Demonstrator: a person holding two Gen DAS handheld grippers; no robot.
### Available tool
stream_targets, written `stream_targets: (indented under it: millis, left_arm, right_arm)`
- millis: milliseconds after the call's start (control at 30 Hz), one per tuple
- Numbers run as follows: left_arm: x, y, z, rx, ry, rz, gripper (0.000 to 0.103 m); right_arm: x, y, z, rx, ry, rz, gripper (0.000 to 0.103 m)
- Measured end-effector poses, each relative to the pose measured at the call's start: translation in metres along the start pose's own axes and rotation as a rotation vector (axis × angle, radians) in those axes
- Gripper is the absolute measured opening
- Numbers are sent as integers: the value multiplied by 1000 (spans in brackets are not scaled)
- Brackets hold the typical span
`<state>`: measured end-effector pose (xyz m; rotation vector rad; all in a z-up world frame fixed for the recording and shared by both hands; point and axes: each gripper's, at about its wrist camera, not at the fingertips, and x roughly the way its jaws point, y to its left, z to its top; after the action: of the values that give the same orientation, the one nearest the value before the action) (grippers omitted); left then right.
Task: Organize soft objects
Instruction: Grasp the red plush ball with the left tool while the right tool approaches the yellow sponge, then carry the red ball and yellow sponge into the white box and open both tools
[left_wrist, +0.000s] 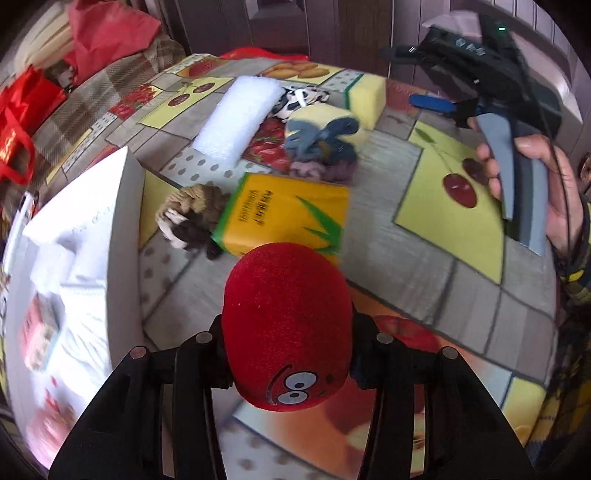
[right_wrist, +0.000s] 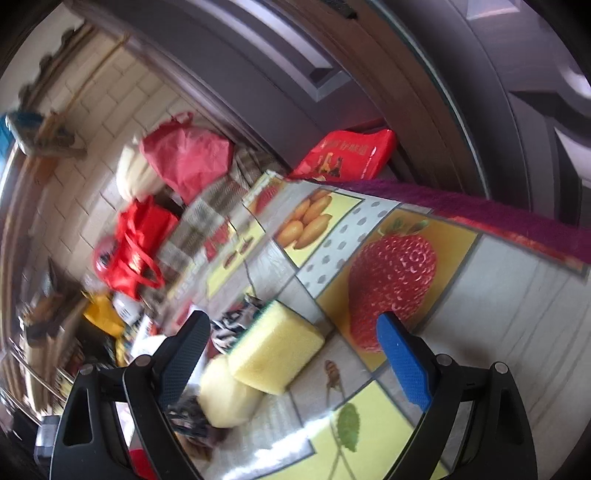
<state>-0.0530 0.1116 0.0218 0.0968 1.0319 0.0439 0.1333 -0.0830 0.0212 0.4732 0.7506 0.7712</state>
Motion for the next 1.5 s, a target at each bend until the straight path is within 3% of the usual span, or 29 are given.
stream_targets:
  millis: [267,433,467,533,633,733,833,900,1167,1500]
  left_arm:
    - [-5,-5,-20,-137,-126,-17,44]
    - [-7,-8,-22,-161,-163,-4,44]
    - [-8,-10,-22,-156,-164,3,44]
    - [-9,-10,-24,-153,-166,7,44]
    - [-11,-8,-25,-161,-173,0,43]
    - [-13,-8,-26,-153,-187,19,43]
    - [-22,-13,-29,-140,-230,61,43]
    - [-33,-15,-33,-140,-291,106,43]
    - [-78,-1,-63,-288,-523,269,43]
    - [-98,23,-93,-399,-551,424,44]
  right_arm:
    - [43,54,3,-377,163,-92,92]
    - [62,63,-2,-467,228,-163,90]
    - [64,60,-1,-459,237,-164,88]
    - [63,54,1,-440,253,-160,69]
    - [56,48,0,-436,259,-153,59]
    - [42,45,2,-406,218,-127,57]
    - [9,49,1,-407,72,-75,57]
    - [-13,58,-7,-435,-21,-30,57]
    - [-41,110,-48,-570,-187,51,58]
    - [-16,149,-76,-699,-117,116,59]
